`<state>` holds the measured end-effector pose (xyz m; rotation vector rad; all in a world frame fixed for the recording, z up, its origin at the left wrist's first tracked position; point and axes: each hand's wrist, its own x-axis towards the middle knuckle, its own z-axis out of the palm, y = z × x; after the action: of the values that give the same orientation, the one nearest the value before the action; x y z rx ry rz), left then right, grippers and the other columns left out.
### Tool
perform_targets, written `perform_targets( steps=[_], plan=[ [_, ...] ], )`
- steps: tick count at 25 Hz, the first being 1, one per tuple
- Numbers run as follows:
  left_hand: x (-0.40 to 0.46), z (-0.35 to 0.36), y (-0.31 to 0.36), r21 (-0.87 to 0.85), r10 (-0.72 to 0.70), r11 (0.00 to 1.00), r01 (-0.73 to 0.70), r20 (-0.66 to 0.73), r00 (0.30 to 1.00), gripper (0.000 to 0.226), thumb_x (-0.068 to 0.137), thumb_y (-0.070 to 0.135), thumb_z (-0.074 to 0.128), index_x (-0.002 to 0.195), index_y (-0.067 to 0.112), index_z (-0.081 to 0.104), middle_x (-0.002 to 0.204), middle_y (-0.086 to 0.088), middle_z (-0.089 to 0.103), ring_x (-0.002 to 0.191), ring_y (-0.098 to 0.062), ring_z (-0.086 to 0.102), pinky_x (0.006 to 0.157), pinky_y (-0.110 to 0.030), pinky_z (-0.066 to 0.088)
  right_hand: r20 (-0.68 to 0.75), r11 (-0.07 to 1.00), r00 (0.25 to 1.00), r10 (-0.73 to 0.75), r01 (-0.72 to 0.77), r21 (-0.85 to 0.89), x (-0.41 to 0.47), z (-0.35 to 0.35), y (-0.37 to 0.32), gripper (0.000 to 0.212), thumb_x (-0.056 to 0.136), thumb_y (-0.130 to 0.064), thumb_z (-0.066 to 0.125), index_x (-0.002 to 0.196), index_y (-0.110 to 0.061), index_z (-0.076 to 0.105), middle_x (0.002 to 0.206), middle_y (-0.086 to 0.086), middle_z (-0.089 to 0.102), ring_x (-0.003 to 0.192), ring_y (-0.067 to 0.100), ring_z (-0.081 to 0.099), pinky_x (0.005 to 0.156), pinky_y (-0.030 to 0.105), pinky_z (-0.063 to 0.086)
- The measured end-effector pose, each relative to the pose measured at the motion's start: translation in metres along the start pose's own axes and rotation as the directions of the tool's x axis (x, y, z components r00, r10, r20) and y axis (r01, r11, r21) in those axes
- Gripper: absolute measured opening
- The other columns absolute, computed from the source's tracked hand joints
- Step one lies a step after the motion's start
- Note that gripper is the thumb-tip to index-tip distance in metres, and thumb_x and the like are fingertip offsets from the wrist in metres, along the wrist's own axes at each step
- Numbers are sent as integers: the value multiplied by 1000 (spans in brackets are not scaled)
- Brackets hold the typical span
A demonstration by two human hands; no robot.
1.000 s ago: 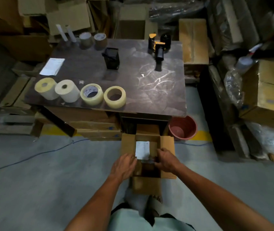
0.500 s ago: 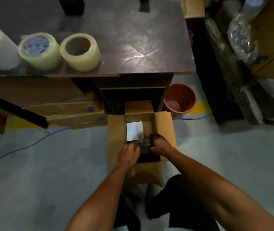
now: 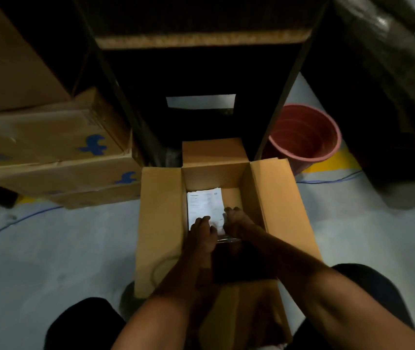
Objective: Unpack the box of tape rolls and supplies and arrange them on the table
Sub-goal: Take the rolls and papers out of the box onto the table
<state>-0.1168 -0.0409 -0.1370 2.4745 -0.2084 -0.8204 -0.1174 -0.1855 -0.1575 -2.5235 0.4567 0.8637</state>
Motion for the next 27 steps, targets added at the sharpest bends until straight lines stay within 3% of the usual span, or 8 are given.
perform_targets(
  steps=[6, 12, 14, 18, 20, 24, 27],
  plan=[
    [73, 48, -30, 126, 2, 992, -5, 24, 1000, 48, 95, 22, 49, 141, 10, 41, 142, -14, 43, 132, -33, 41, 108, -43, 39, -98, 993, 993, 62, -52, 103, 76, 49, 15, 51, 88, -31, 57, 132, -10, 43, 129, 18, 51, 115, 33, 51, 93, 39, 47],
    [82, 62, -49, 189, -50, 981, 44, 27, 998, 45, 93, 31, 56, 133, 13, 45, 137, -11, 46, 127, -30, 45, 106, -45, 42, -123, 977, 987, 105, -79, 197, 93, 65, 10, 70, 93, -41, 55, 148, -17, 19, 137, 21, 40, 125, 38, 43, 103, 47, 42],
    [84, 63, -48, 165, -82, 984, 74, 40, 996, 48, 91, 37, 58, 132, 15, 46, 138, -9, 45, 126, -30, 45, 107, -45, 41, -137, 968, 986, 99, -64, 245, 98, 67, 7, 77, 93, -45, 56, 151, -16, 13, 138, 22, 37, 126, 39, 41, 105, 47, 40],
    [91, 68, -44, 68, -165, 985, 157, 130, 978, 84, 66, 74, 63, 132, 23, 50, 142, -7, 44, 128, -33, 44, 110, -49, 36, -117, 930, 984, 132, -82, 359, 104, 66, -4, 88, 93, -44, 57, 154, -15, 0, 142, 21, 27, 130, 41, 35, 109, 48, 34],
    [94, 68, -45, 42, -164, 986, 159, 149, 975, 76, 75, 66, 62, 135, 23, 48, 148, -9, 40, 133, -34, 41, 114, -50, 32, -94, 902, 984, 150, -97, 420, 109, 67, -6, 96, 90, -42, 63, 155, -18, -4, 144, 21, 25, 130, 43, 36, 110, 50, 36],
    [95, 65, -45, 78, -157, 986, 147, 156, 975, 60, 92, 47, 56, 141, 16, 42, 148, -13, 39, 134, -34, 40, 115, -48, 32, -85, 738, 959, 272, -151, 657, 111, 68, -9, 104, 75, -27, 79, 149, -28, 6, 138, 17, 30, 127, 43, 40, 105, 54, 43],
    [92, 63, -42, 84, -143, 988, 132, 142, 979, 55, 93, 44, 56, 139, 14, 44, 144, -14, 42, 131, -34, 44, 113, -47, 36, -97, 667, 953, 286, -126, 734, 108, 70, -7, 86, 73, -19, 80, 138, -24, 23, 131, 13, 48, 122, 36, 51, 100, 49, 49]
  ],
)
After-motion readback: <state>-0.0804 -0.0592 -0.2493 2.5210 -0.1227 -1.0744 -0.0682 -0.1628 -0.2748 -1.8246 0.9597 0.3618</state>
